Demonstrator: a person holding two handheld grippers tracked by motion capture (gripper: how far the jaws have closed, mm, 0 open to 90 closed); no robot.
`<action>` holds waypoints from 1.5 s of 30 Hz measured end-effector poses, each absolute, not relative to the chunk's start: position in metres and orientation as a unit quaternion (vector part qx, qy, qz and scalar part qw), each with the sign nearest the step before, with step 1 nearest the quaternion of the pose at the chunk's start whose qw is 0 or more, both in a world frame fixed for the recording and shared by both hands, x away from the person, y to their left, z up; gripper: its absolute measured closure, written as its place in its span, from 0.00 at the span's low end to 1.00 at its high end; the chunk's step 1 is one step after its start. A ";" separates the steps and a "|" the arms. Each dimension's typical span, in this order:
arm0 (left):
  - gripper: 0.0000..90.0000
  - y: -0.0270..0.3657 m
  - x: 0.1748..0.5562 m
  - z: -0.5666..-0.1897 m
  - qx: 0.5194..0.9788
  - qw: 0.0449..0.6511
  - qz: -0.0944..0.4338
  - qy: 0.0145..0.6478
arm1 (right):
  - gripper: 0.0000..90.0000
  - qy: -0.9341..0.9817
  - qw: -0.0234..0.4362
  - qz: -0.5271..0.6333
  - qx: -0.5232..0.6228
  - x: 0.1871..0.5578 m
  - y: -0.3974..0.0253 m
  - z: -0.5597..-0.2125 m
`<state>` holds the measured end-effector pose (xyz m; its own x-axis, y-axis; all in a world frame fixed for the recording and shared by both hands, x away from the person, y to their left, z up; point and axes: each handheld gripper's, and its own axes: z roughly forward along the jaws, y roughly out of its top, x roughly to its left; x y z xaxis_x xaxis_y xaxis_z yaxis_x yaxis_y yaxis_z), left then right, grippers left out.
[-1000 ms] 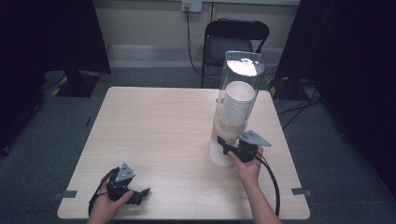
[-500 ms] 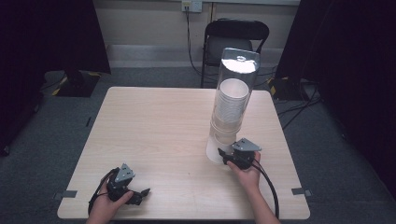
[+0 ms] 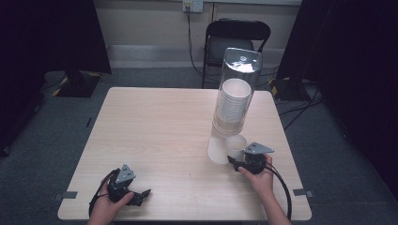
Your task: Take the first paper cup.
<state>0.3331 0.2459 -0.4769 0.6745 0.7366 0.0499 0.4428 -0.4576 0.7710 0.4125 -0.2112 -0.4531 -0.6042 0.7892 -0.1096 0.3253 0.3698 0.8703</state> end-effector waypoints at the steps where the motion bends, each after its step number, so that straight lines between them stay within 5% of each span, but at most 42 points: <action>1: 0.00 0.246 0.333 -0.477 0.832 0.381 0.193 0.355 | 0.38 0.783 0.267 0.434 0.356 0.412 -0.211 -0.453; 22: 0.00 0.246 0.333 -0.477 0.832 0.381 0.193 0.354 | 0.38 0.762 0.277 0.437 0.390 0.395 -0.253 -0.455; 45: 0.00 0.246 0.333 -0.477 0.832 0.381 0.193 0.354 | 0.37 0.768 0.271 0.456 0.360 0.374 -0.239 -0.449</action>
<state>0.3331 0.2459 -0.4768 0.6745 0.7366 0.0501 0.4428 -0.4578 0.7710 0.3740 -0.2391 -0.4493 -0.5941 0.7997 -0.0873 0.3057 0.3248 0.8950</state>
